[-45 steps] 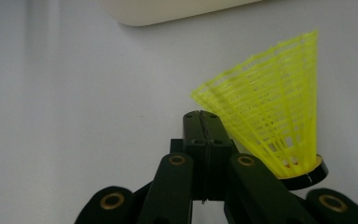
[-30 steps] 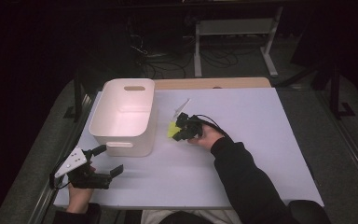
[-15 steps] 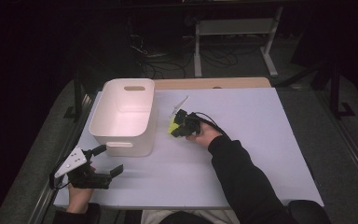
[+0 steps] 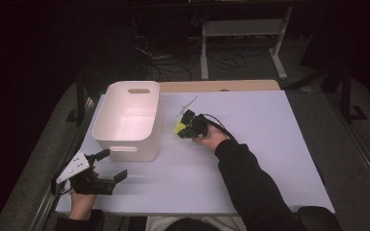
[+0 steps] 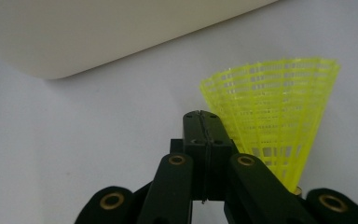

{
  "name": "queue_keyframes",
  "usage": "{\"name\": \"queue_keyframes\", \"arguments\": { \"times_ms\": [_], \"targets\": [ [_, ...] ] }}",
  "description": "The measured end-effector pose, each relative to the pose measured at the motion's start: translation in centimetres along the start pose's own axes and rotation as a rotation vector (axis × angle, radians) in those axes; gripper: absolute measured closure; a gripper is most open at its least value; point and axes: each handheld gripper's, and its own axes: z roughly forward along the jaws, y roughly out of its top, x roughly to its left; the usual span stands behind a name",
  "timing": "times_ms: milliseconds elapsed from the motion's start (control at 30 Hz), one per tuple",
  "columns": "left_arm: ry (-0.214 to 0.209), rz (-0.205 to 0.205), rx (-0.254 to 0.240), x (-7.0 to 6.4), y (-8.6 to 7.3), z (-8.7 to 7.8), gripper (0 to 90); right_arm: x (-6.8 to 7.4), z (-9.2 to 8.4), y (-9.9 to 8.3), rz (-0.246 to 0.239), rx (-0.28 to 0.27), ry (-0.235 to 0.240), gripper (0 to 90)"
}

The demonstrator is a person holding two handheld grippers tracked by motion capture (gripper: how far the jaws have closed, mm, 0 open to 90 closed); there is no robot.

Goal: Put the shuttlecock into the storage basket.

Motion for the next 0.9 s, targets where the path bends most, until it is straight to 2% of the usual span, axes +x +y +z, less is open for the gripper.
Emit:
{"name": "queue_keyframes", "arguments": {
  "times_ms": [233, 733, 900],
  "targets": [
    [-0.001, 0.0, 0.0, 0.0, 0.0, 0.0, 0.0, -0.6, -0.1, -0.1, 0.029, -0.022, -0.013, 88.9],
    [0.0, -0.001, 0.0, 0.0, 0.0, 0.0, 0.0, -1.2, -0.4, -0.3, 0.035, -0.039, -0.03, 88.9],
    [-0.001, -0.001, -0.001, 0.0, 0.0, 0.0, 0.0, -1.2, -1.1, -0.2, 0.04, -0.049, -0.027, 88.8]
  ]
}}
